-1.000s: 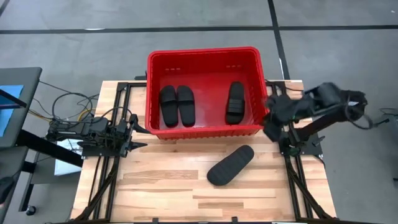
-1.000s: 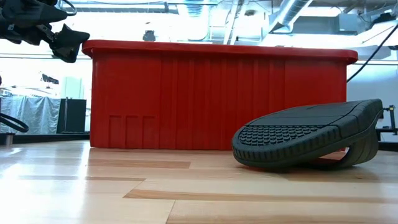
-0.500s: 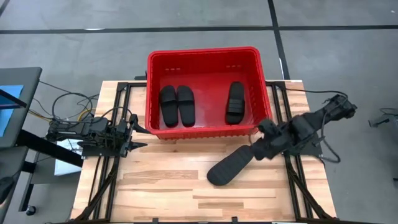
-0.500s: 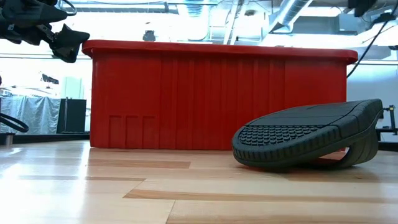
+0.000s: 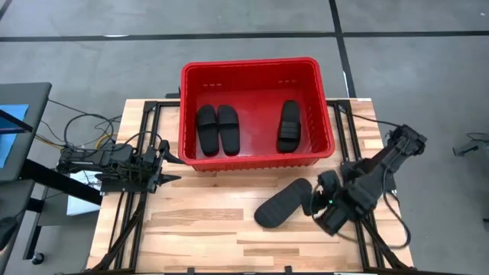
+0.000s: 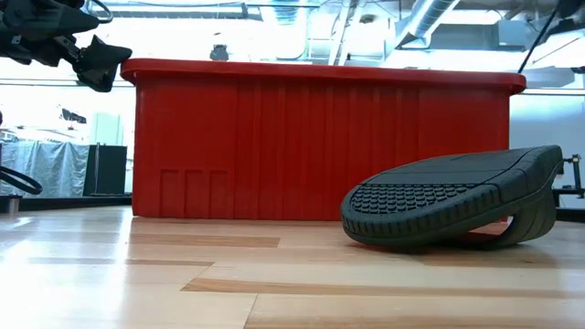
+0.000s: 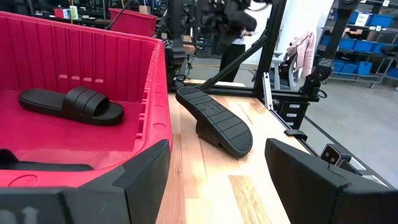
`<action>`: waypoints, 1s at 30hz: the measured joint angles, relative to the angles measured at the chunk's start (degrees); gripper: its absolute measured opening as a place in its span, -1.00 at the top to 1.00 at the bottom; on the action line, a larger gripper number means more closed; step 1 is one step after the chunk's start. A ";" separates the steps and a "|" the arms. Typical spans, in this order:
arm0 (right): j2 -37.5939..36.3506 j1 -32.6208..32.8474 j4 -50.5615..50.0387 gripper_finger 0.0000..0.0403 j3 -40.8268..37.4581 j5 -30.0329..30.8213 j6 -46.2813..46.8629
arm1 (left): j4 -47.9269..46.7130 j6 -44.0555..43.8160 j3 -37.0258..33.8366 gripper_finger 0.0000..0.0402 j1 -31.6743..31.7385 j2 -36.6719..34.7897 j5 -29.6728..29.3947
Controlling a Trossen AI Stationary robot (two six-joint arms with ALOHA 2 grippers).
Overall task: Pick and place slides into bin
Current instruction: Put the black slides into the red bin
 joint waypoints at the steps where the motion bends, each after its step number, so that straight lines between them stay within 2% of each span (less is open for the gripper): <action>1: 0.98 0.90 -0.02 0.39 0.00 0.00 2.78 | 0.01 0.00 0.00 -0.29 0.00 0.00 0.00; 4: 4.29 3.04 1.42 0.39 0.00 0.02 9.64 | 0.02 0.00 0.00 -0.29 0.00 0.00 0.00; 6: 6.45 3.46 4.59 0.39 0.00 0.01 10.31 | 0.00 0.00 0.00 -0.29 0.00 0.00 0.00; 13: 14.04 1.45 12.89 0.39 0.00 0.77 8.97 | 0.01 0.00 0.00 -0.29 0.01 0.00 0.00; 17: 16.79 0.11 16.51 0.39 0.02 -3.00 5.14 | 0.00 0.00 0.00 -0.29 0.00 0.00 0.00; 20: 18.05 -0.24 15.22 0.39 0.07 -5.30 6.10 | 0.00 0.00 0.00 -0.29 0.02 0.00 0.00; 25: 18.26 -0.60 6.74 0.43 0.07 -6.89 9.31 | 0.00 0.00 0.00 -0.29 0.01 0.00 0.00; 27: 18.27 -1.23 3.77 0.46 0.07 -6.26 9.29 | 0.01 0.00 0.00 -0.29 0.00 0.00 0.00; 30: 18.17 -1.90 0.82 0.51 0.07 -2.21 8.73 | 0.00 0.00 0.00 -0.29 0.02 0.00 0.00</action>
